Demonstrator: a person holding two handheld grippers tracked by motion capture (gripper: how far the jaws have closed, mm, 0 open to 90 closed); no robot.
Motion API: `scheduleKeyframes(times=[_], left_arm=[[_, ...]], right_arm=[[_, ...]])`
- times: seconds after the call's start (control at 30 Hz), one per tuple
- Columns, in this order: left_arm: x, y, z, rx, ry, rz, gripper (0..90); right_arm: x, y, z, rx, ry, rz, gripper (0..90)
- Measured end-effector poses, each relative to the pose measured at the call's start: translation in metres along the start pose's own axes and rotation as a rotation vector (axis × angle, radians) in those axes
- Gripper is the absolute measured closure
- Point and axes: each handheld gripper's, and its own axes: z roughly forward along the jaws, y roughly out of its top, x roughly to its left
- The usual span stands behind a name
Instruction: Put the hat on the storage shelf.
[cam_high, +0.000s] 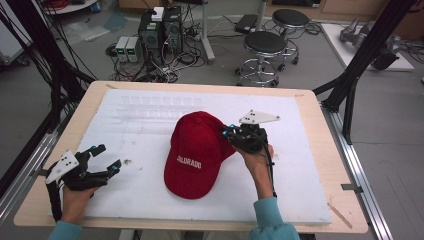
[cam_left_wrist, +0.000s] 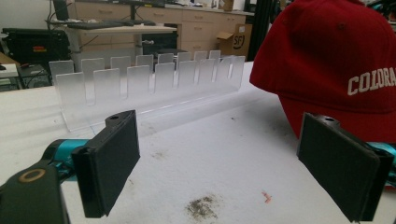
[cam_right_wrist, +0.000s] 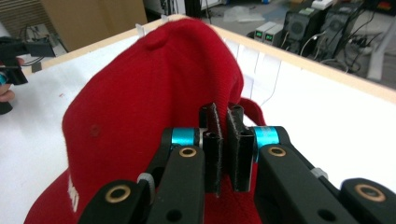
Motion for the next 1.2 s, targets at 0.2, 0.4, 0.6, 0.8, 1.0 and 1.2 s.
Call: scheduleKeyframes(times=[0.2, 0.4, 0.6, 0.8, 1.0, 1.2], left_arm=[[0.0, 0.0, 0.0, 0.001, 0.0, 0.0, 13.4], [0.0, 0.0, 0.0, 0.001, 0.001, -0.002, 13.4], [0.001, 0.0, 0.0, 0.001, -0.001, -0.004, 13.4], [0.001, 0.0, 0.0, 0.001, -0.001, -0.005, 13.4], [0.002, 0.0, -0.001, -0.005, -0.002, -0.018, 13.3], [0.003, 0.002, -0.001, 0.017, -0.008, -0.014, 13.2]], right_arm=[[0.012, 0.021, -0.012, -0.056, 0.007, -0.039, 86.2], [0.019, 0.036, -0.02, -0.095, 0.003, -0.064, 86.3], [0.027, 0.052, -0.031, -0.145, -0.023, -0.086, 86.3], [0.037, 0.06, -0.039, -0.186, -0.044, -0.108, 86.3], [0.041, 0.056, -0.035, -0.198, -0.019, -0.086, 86.3], [0.043, 0.055, -0.035, -0.201, -0.015, -0.082, 86.3]])
